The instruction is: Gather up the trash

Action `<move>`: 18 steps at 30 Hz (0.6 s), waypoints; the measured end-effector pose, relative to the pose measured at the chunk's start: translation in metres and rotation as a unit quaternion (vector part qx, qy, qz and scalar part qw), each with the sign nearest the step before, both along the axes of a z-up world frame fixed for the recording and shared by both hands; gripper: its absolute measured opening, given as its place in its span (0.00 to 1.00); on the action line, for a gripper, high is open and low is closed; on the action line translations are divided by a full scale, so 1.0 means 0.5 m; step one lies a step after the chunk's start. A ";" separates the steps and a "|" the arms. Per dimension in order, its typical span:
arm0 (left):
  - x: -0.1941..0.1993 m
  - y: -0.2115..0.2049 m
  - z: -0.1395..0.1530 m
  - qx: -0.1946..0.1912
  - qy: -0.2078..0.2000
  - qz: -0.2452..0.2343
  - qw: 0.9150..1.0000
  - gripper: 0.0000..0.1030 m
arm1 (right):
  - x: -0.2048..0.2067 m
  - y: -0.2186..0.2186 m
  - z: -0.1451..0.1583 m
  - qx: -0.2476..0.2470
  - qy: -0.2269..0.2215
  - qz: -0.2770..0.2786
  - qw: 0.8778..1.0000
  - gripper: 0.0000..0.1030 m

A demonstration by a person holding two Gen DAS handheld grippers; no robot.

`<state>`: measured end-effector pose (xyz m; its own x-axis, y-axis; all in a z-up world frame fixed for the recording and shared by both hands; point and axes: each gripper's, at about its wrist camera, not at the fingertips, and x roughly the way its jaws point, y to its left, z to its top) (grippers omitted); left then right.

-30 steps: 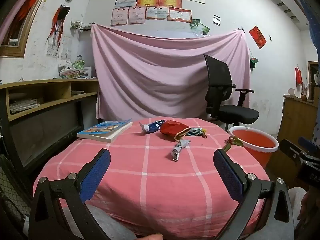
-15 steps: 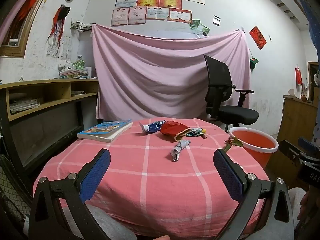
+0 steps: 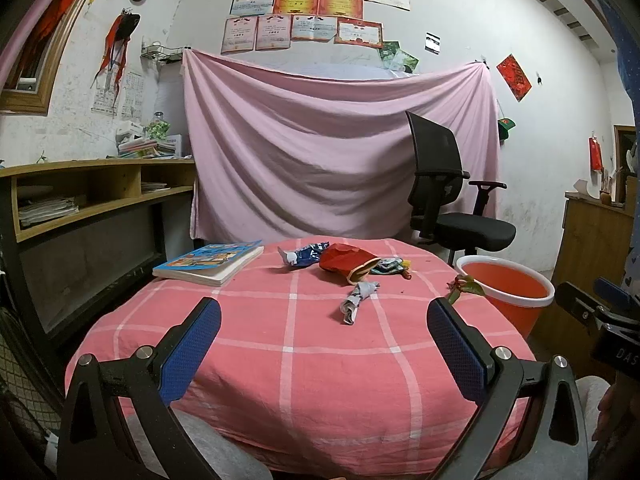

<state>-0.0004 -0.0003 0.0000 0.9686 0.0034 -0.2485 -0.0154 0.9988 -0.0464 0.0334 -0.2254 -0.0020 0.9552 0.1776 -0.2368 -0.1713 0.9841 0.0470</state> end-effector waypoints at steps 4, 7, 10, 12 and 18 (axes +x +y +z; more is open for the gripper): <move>-0.006 0.004 0.009 0.000 0.000 0.001 1.000 0.98 | 0.002 -0.001 -0.001 0.001 0.001 0.000 1.000 1.00; -0.001 0.003 0.008 -0.002 0.000 0.002 1.000 0.98 | 0.001 -0.001 0.000 0.001 0.000 0.000 1.000 1.00; 0.001 0.003 0.011 -0.003 0.000 0.003 1.000 0.98 | 0.000 0.000 0.000 0.000 -0.001 0.000 1.000 1.00; 0.000 0.001 0.010 -0.002 -0.001 0.002 1.000 0.98 | 0.005 -0.003 -0.002 0.001 0.001 0.000 1.000 1.00; 0.000 0.002 0.011 -0.003 -0.001 0.002 1.000 0.98 | 0.002 -0.001 -0.001 0.001 0.002 0.000 1.000 1.00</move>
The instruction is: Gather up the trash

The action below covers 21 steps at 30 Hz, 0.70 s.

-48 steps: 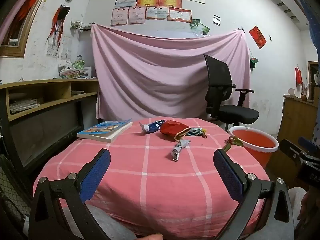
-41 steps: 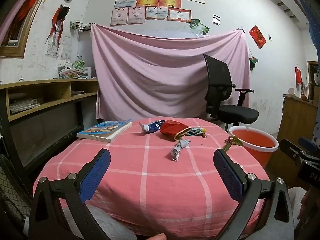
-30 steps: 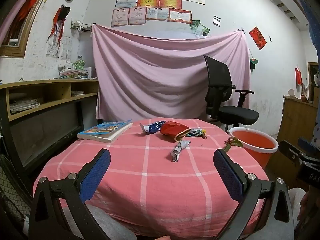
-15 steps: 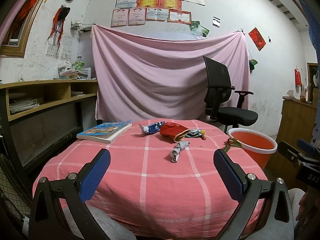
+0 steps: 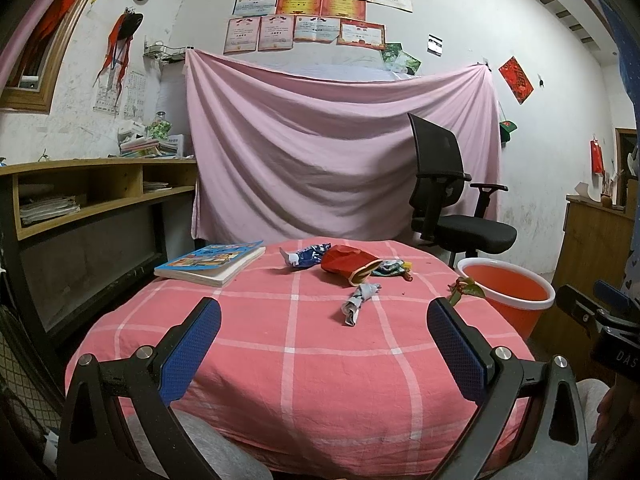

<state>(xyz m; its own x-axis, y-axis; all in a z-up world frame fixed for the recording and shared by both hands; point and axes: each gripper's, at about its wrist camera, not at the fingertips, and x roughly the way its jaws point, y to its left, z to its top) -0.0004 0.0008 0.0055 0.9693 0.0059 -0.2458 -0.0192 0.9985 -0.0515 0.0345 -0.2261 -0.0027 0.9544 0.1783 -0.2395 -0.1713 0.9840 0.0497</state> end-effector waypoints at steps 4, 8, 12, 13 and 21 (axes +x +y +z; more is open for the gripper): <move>0.001 0.000 0.002 0.000 0.000 0.000 1.000 0.98 | -0.001 0.001 0.000 0.000 -0.001 0.000 1.000 1.00; 0.005 -0.002 0.007 0.000 0.000 0.001 1.000 0.98 | -0.001 0.001 0.000 0.000 0.000 0.000 1.000 1.00; -0.001 0.001 0.001 0.000 -0.001 0.000 1.000 0.98 | -0.001 0.002 0.000 0.000 0.000 0.000 1.000 1.00; 0.000 0.001 0.003 0.000 -0.001 0.000 1.000 0.98 | -0.001 0.002 0.001 0.000 0.000 0.000 1.000 1.00; -0.004 -0.005 0.002 -0.001 -0.001 0.000 1.000 0.98 | -0.001 0.002 0.001 0.001 0.000 0.000 1.000 1.00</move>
